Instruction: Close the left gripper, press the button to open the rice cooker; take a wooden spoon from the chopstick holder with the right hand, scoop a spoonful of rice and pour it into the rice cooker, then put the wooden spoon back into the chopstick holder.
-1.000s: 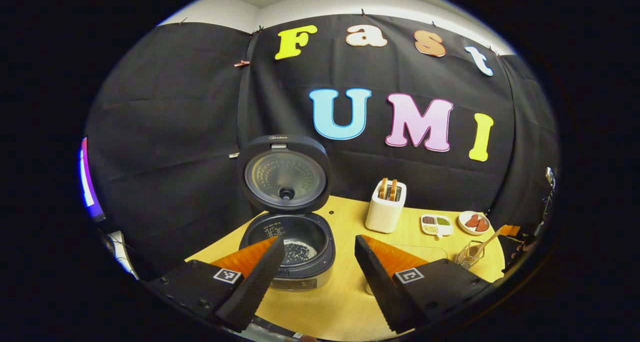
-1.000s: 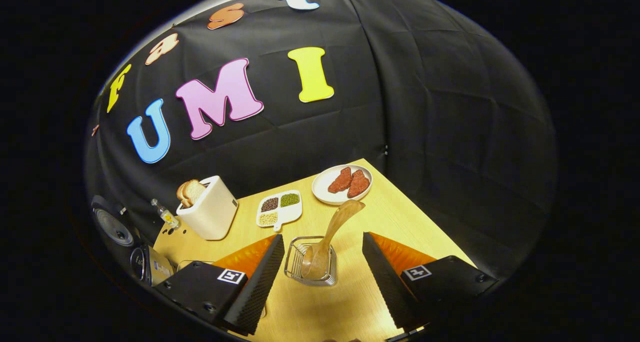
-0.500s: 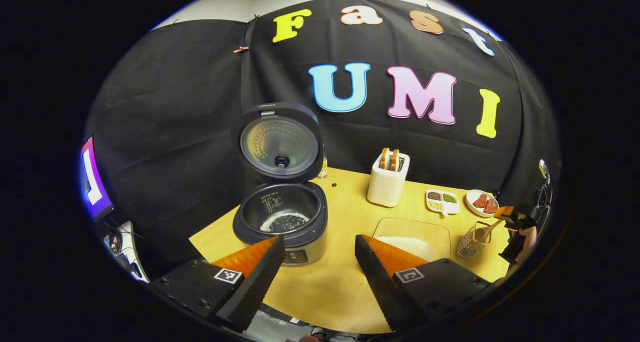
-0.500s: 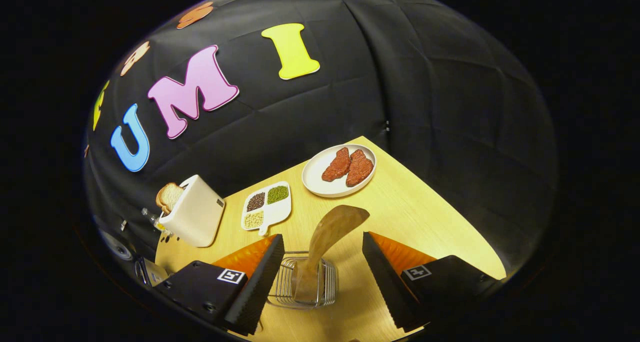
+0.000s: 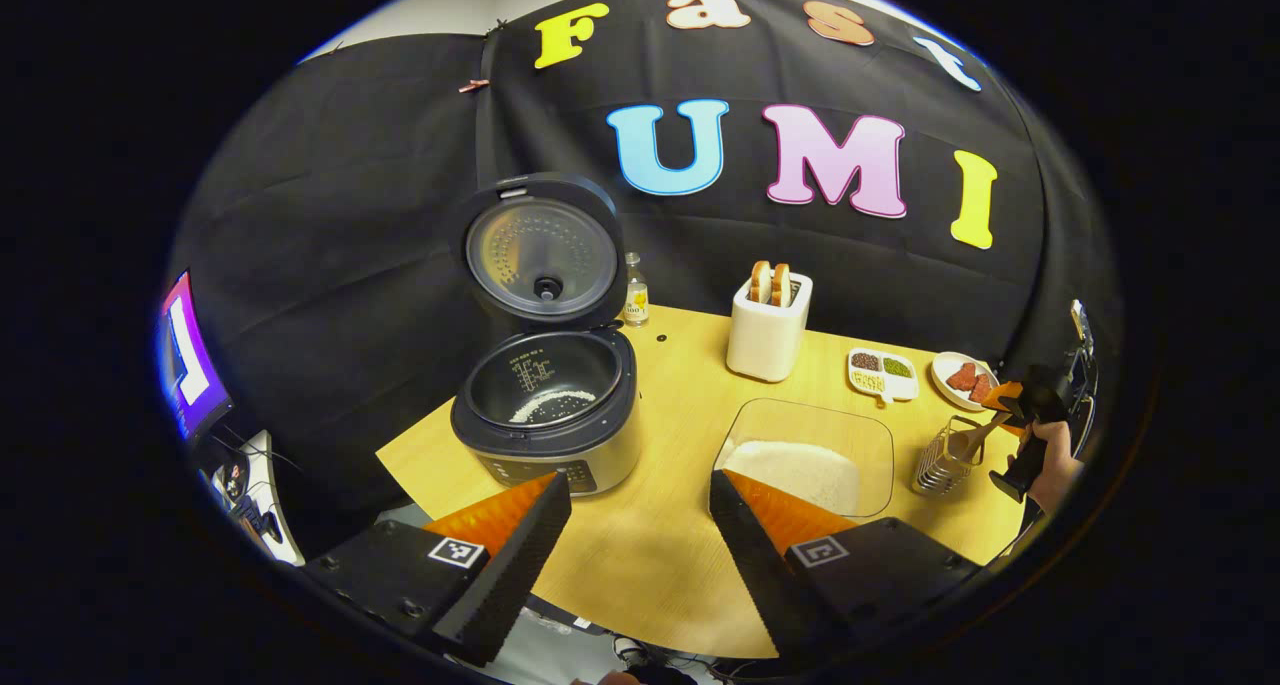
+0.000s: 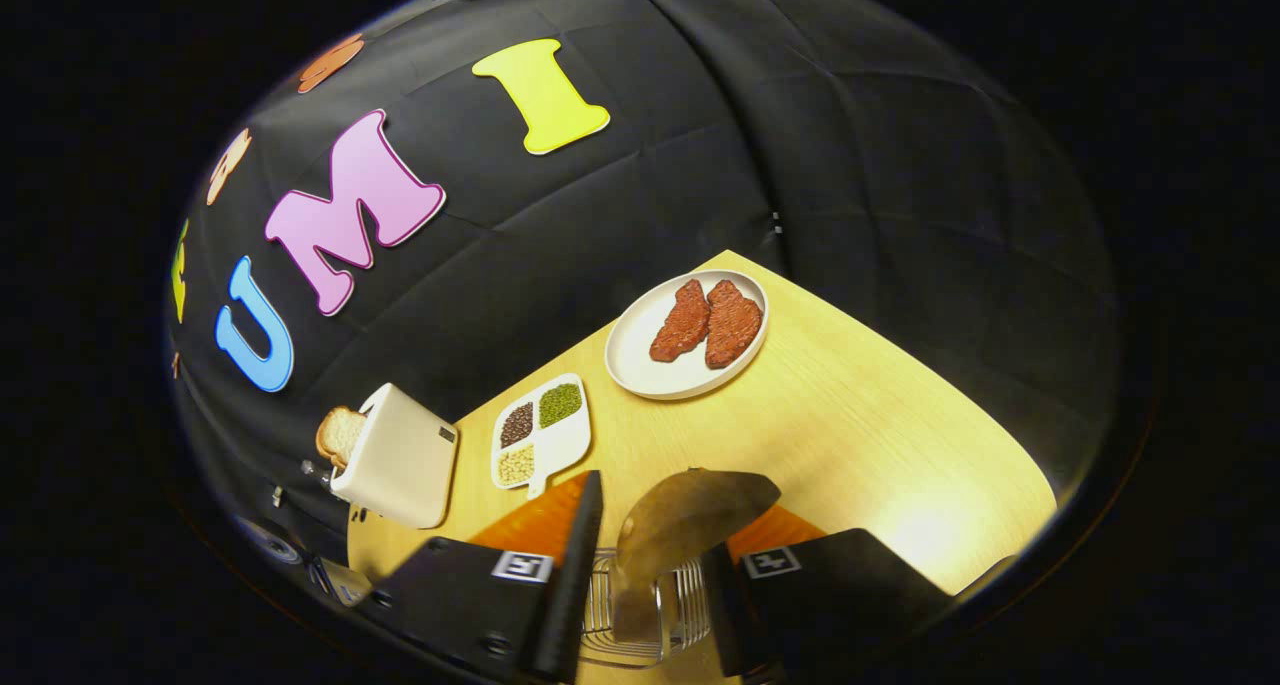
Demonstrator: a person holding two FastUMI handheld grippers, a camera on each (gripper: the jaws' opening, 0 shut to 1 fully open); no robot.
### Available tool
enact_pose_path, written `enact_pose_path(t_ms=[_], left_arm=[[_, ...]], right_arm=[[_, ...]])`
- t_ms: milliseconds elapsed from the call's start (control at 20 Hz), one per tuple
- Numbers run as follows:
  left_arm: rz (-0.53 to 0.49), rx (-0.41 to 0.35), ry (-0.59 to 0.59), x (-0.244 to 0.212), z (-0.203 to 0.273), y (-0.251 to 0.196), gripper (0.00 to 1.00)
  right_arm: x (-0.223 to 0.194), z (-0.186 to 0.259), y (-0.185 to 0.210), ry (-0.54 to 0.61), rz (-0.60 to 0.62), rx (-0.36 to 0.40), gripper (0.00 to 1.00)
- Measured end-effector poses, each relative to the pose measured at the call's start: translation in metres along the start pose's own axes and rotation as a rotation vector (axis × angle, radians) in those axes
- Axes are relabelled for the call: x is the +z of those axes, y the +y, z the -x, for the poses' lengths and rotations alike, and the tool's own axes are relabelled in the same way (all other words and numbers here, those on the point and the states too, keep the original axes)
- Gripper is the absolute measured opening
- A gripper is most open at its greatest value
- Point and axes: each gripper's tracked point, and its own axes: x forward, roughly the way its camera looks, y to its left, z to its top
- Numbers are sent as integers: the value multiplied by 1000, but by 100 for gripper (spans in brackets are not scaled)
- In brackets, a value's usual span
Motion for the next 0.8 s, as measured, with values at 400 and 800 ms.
enact_pose_path(t_ms=[400, 800], left_arm=[[-2, -49, -9, -6, 10, -22, 96], [23, -93, -77, 6, 11, 3, 96]], right_arm=[[10, 20, 21, 1, -45, 61, 22], [39, 70, 62, -95, 6, 93, 21]])
